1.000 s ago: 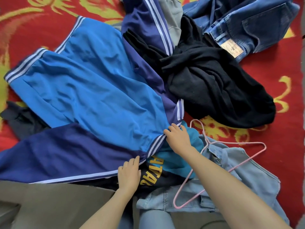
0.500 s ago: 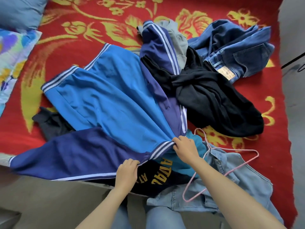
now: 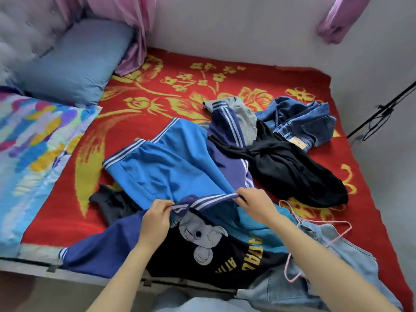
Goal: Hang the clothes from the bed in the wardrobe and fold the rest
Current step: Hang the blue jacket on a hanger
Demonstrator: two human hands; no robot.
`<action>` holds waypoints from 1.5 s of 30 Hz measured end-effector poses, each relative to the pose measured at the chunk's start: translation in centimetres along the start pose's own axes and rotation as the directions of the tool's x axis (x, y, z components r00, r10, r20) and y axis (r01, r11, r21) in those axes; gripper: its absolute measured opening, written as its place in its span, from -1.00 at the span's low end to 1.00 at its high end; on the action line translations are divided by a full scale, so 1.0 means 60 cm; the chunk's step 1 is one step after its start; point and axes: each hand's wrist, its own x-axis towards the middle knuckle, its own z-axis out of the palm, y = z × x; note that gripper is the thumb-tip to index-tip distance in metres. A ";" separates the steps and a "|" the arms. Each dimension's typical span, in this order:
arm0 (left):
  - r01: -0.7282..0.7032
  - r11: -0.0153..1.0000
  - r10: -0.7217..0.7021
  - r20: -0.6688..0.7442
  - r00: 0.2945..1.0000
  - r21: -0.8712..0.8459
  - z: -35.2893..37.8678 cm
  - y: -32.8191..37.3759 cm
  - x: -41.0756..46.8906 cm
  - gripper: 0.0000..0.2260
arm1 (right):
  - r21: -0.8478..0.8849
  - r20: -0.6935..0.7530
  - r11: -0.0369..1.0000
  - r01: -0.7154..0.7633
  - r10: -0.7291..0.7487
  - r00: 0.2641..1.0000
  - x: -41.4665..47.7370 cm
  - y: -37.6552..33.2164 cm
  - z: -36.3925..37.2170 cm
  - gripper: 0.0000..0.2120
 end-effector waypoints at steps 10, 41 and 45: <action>-0.399 0.901 0.319 -0.366 0.874 -0.168 -0.275 0.174 0.134 -0.86 | 0.405 -0.508 0.905 0.133 0.102 0.855 0.021 -0.171 -0.301 -0.76; -0.195 0.961 0.209 0.055 0.976 -0.196 -0.131 0.192 0.242 -0.83 | 0.411 -0.381 0.860 -0.301 0.462 0.801 0.039 -0.083 -0.256 -0.67; -0.194 0.978 0.193 -0.015 0.981 -0.076 -0.091 0.161 0.216 -0.84 | 0.586 -0.331 0.778 -0.229 0.487 0.808 0.030 -0.079 -0.221 -0.69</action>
